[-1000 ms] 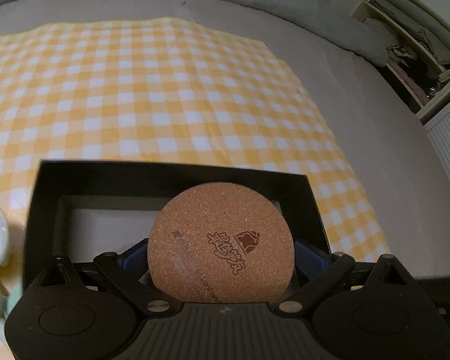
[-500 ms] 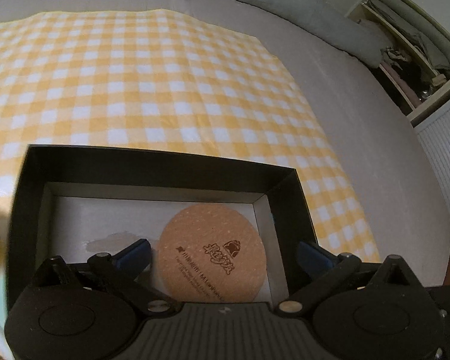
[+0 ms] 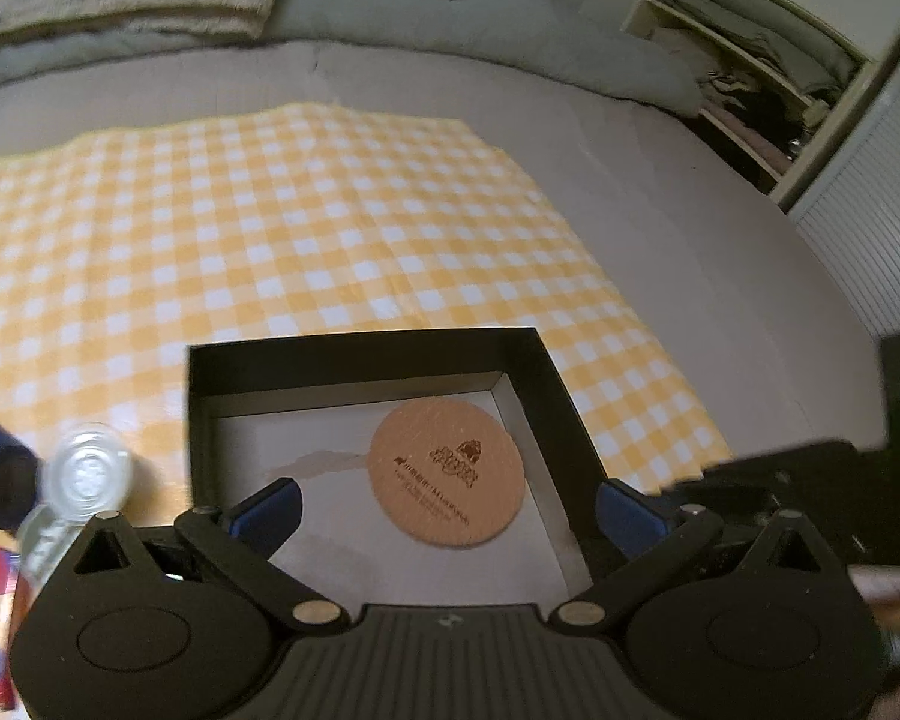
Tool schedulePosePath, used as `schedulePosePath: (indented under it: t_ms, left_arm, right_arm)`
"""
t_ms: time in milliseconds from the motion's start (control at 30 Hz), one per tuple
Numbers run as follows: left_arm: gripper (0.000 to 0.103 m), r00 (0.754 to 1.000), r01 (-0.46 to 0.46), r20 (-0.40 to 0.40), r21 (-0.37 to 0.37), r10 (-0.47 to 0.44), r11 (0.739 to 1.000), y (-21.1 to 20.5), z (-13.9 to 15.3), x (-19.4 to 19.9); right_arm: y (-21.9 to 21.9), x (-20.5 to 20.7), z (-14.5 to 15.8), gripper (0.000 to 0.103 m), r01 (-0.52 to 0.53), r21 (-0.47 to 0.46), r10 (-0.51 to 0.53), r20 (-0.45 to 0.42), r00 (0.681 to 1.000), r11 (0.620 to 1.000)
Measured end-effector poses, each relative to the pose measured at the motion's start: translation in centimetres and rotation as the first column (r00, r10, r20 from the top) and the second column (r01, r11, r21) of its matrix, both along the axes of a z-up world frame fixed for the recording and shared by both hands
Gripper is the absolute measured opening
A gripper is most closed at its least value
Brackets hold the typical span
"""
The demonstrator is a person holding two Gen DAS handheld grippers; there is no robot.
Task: Organize rigid objects
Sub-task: 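Move the left tool back and grasp the red-blue card box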
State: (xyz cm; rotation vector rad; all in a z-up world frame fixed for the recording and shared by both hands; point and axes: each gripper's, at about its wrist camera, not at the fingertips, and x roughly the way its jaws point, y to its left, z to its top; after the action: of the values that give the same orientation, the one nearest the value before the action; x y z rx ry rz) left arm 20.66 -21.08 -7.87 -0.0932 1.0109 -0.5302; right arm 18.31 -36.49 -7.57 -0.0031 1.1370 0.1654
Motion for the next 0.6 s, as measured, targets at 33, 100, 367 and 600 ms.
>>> schedulePosePath:
  t_ms: [33, 100, 367, 600]
  left_arm:
    - [0.103, 1.000, 0.007, 0.011, 0.005, -0.007, 1.000, 0.4, 0.5, -0.5]
    - [0.103, 0.999, 0.019, 0.035, 0.017, -0.019, 1.000, 1.2, 1.4, -1.7]
    - [0.103, 0.995, 0.024, 0.098, 0.054, -0.030, 0.998, 5.0, 4.0, -5.6]
    - [0.103, 0.988, -0.009, 0.157, 0.122, -0.010, 0.992, 8.8, 4.5, -7.6]
  right_arm:
    - [0.1, 0.0, 0.0, 0.009, 0.000, -0.003, 0.000, 0.000, 1.000, 1.000]
    - [-0.1, 0.0, 0.0, 0.009, -0.002, -0.005, 0.002, 0.001, 1.000, 1.000]
    - [0.0, 0.1, 0.1, 0.009, -0.013, -0.028, 0.013, 0.005, 1.000, 1.000]
    - [0.8, 0.0, 0.1, 0.009, -0.032, -0.068, 0.032, -0.002, 0.999, 0.997]
